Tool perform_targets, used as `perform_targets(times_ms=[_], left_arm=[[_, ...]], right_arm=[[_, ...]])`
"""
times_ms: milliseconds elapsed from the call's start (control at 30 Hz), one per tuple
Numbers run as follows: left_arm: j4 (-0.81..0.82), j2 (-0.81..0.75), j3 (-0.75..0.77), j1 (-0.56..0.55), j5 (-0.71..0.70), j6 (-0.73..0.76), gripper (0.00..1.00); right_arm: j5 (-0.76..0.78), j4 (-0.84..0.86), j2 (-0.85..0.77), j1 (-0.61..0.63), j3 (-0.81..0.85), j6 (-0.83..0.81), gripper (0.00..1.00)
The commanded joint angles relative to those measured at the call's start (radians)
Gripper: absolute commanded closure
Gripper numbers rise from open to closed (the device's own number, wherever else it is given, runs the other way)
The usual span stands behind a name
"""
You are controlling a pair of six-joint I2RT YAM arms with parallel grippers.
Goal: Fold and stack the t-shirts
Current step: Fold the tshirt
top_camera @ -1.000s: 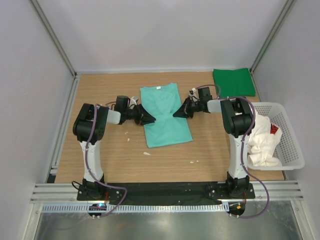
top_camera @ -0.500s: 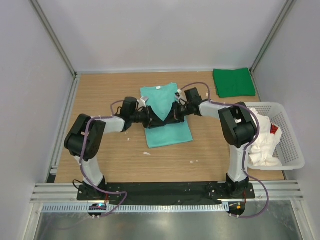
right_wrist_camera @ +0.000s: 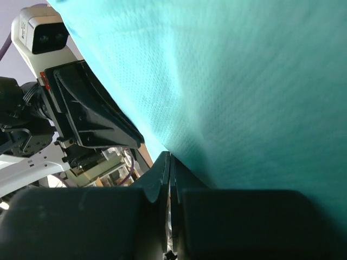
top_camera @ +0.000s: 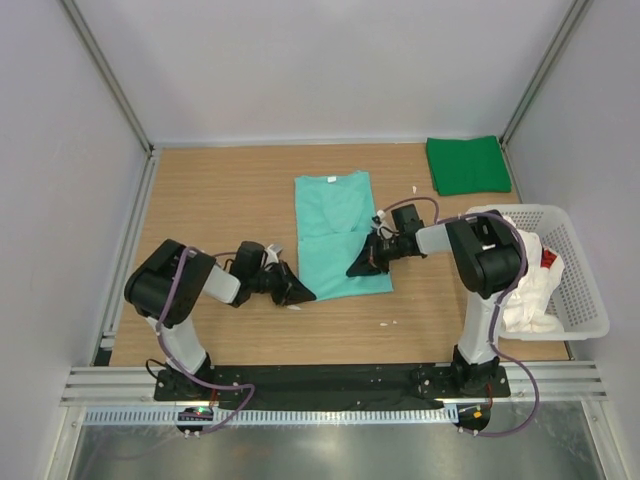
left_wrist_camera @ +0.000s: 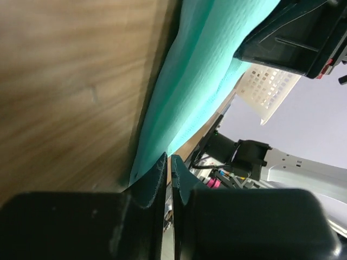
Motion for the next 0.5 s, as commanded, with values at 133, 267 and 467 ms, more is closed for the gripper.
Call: perform_targets(times_ms=[133, 267, 467], left_arm=[[-0.381, -0.194, 0.031, 0.002, -0.091, 0.183, 0.91], [-0.511, -0.289, 0.155, -0.017, -0.092, 0.226, 0.86], [-0.456, -0.155, 0.284, -0.049, -0.043, 0.196, 0.84]], right_arm=[[0.047, -0.109, -0.229, -0.032, -0.057, -0.059, 0.94], [0.03, -0.1, -0.254, 0.021, -0.064, -0.042, 0.9], [-0.045, 0.106, -0.199, 0.075, -0.187, 0.053, 0.92]])
